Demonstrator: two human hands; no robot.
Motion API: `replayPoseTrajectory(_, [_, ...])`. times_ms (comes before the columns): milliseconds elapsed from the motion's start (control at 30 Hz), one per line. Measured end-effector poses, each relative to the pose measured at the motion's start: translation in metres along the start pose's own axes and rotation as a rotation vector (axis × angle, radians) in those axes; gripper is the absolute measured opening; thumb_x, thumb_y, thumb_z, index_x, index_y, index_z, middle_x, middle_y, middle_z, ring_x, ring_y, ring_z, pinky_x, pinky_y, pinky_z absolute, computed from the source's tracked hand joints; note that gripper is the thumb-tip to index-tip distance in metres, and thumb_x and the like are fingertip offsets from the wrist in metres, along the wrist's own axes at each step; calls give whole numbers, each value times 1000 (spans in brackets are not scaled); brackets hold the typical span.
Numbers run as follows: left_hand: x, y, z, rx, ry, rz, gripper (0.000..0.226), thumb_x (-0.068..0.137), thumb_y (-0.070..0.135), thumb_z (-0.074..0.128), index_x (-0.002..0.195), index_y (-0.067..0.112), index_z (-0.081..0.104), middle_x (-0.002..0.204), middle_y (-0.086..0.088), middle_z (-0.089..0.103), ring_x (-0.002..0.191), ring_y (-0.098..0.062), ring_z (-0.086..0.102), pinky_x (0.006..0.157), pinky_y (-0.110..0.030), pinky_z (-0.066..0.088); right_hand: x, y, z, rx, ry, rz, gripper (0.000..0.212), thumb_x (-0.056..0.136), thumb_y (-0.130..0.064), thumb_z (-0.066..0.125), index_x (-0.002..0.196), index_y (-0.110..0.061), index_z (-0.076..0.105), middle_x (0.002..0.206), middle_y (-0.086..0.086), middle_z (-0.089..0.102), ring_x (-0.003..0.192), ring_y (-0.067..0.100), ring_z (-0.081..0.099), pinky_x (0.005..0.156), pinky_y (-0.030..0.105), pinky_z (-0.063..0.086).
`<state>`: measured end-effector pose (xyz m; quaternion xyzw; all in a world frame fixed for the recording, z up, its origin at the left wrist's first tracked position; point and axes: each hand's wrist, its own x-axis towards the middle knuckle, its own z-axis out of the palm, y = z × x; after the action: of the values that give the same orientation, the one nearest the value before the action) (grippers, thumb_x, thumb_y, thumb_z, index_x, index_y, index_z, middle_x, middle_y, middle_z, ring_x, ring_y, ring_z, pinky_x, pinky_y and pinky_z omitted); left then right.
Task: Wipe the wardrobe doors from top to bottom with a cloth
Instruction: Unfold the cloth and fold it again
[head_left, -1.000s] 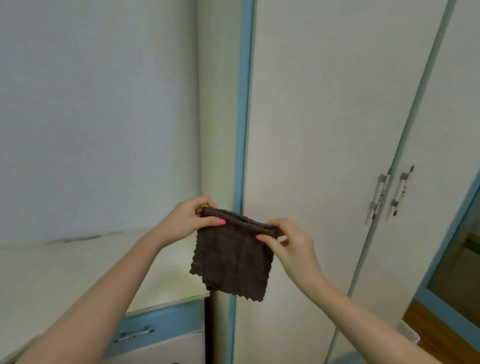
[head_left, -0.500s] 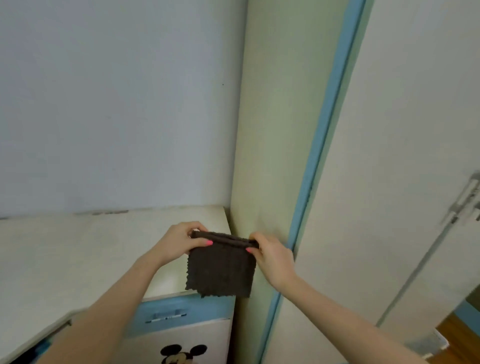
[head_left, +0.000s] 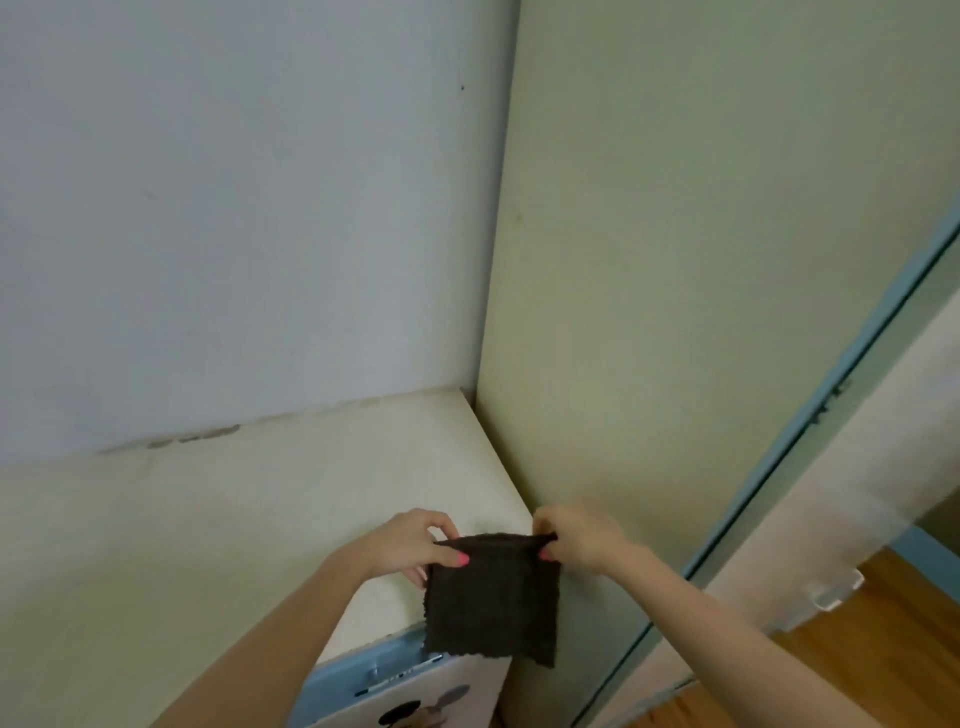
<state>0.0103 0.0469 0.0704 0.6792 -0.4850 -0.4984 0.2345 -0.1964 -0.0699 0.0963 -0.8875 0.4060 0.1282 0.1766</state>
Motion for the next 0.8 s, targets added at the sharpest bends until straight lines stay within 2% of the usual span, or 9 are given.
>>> replayPoseTrajectory(67, [15,-4,-4,3,20,-18,25,83,34,65,103,21,60,105,-9,67,89,-20,66,71,-25,56,14,0,-1,26,15,55,14,90,-20,57,104,-18,59,90,-3,55,88,16,55,74,30,43])
replayPoseTrajectory(233, [56,-23,-1,83,288,-95,26,85,36,61,106,21,63,101,-4,66,86,-18,61,76,-30,48,69,-6,22,320,111,251,14,92,-3,47,100,-10,56,94,14,62,80,30,67,68,42,58])
replayPoseTrajectory(367, [77,-37,-2,55,424,-150,22,87,34,58,105,21,64,108,-1,67,100,-20,61,85,-30,46,101,-19,45,420,305,283,19,94,-3,45,111,-8,53,106,15,59,96,30,59,85,42,51])
replayPoseTrajectory(500, [85,-45,-9,162,571,-158,27,92,29,52,117,18,58,113,-6,66,103,-22,60,86,-33,48,98,-21,55,510,296,127,48,97,-8,46,143,-14,34,145,8,38,130,24,42,107,32,33])
replayPoseTrajectory(600, [81,-48,-2,545,705,-62,49,95,34,46,141,20,35,143,-8,43,129,-24,41,103,-37,38,89,-14,68,240,160,-52,52,100,-23,44,148,-22,25,158,1,13,144,23,16,117,40,19])
replayPoseTrajectory(667, [83,-47,11,685,576,75,55,96,40,40,146,25,25,153,-5,27,139,-22,28,113,-38,27,83,-8,81,-7,102,-108,53,101,-41,29,150,-23,19,159,1,5,146,24,2,117,50,10])
replayPoseTrajectory(700, [85,-48,21,731,467,120,55,96,43,36,147,25,22,155,-4,22,142,-21,24,116,-38,22,81,-6,86,-95,61,-114,64,96,-56,12,150,-23,15,159,3,2,146,25,-2,116,53,6])
replayPoseTrajectory(767, [82,-53,39,789,338,139,61,95,55,18,147,24,24,155,-6,23,142,-24,24,117,-42,21,82,-3,99,-158,-5,-127,108,64,-77,-29,151,-23,5,159,5,-3,146,25,-5,114,57,3])
replayPoseTrajectory(800, [82,-59,44,825,295,113,68,92,60,7,144,22,32,150,-7,33,138,-26,35,112,-45,29,85,0,104,-168,-20,-116,121,50,-77,-40,151,-24,0,159,5,-6,146,24,-6,113,59,2])
